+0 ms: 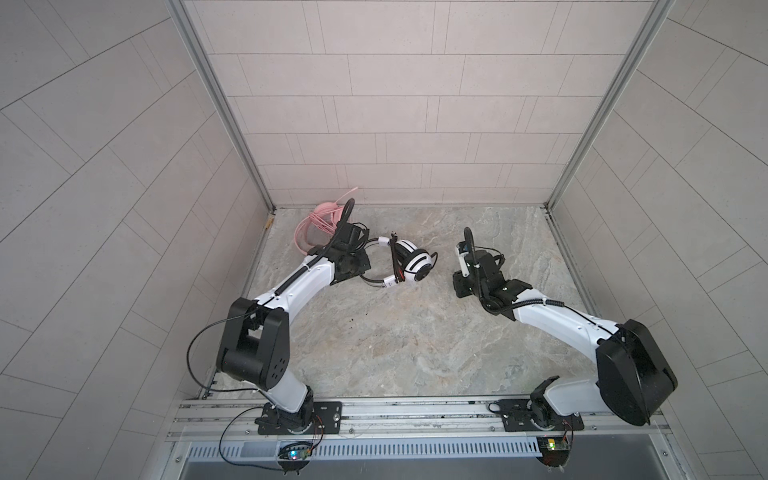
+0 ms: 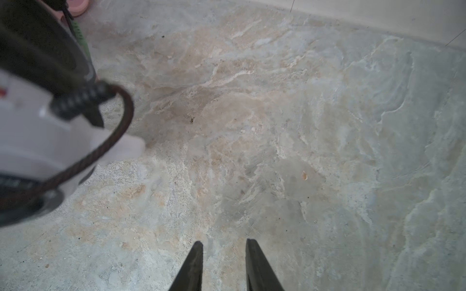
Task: Wrap the headphones
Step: 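Lower the wrapped headset onto the table with the left gripper and release it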
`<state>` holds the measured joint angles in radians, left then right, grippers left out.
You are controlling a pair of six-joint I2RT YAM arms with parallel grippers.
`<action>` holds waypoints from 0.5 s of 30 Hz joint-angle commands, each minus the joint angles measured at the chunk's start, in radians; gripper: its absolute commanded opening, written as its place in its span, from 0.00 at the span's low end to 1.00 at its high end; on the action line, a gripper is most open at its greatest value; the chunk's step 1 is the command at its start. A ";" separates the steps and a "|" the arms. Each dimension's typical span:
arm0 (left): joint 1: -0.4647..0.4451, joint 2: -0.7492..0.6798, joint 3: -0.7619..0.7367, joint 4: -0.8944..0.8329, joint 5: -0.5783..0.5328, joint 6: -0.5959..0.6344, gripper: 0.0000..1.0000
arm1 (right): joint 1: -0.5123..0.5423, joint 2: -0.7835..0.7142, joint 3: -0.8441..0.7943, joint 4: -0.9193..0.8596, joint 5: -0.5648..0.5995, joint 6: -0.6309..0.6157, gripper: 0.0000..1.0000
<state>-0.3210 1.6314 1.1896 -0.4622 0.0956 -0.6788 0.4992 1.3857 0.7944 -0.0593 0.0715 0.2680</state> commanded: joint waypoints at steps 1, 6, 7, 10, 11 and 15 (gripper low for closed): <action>-0.013 0.036 0.109 0.079 -0.005 -0.139 0.00 | 0.004 -0.011 -0.040 0.092 0.013 0.037 0.30; -0.045 0.170 0.249 0.082 -0.066 -0.151 0.00 | 0.004 -0.067 -0.071 0.105 0.070 0.058 0.31; -0.054 0.211 0.288 0.083 -0.066 -0.155 0.00 | 0.004 -0.078 -0.078 0.110 0.071 0.062 0.31; -0.084 0.345 0.433 0.062 -0.052 -0.156 0.00 | 0.013 -0.104 -0.103 0.133 0.087 0.063 0.31; -0.095 0.385 0.481 0.053 -0.048 -0.156 0.00 | 0.013 -0.110 -0.112 0.144 0.094 0.063 0.31; -0.150 0.557 0.688 0.019 -0.059 -0.157 0.00 | 0.013 -0.145 -0.151 0.185 0.113 0.065 0.31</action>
<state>-0.4320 2.1365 1.7683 -0.4572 0.0238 -0.8055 0.5087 1.2724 0.6674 0.0837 0.1452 0.3161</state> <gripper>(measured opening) 0.081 0.308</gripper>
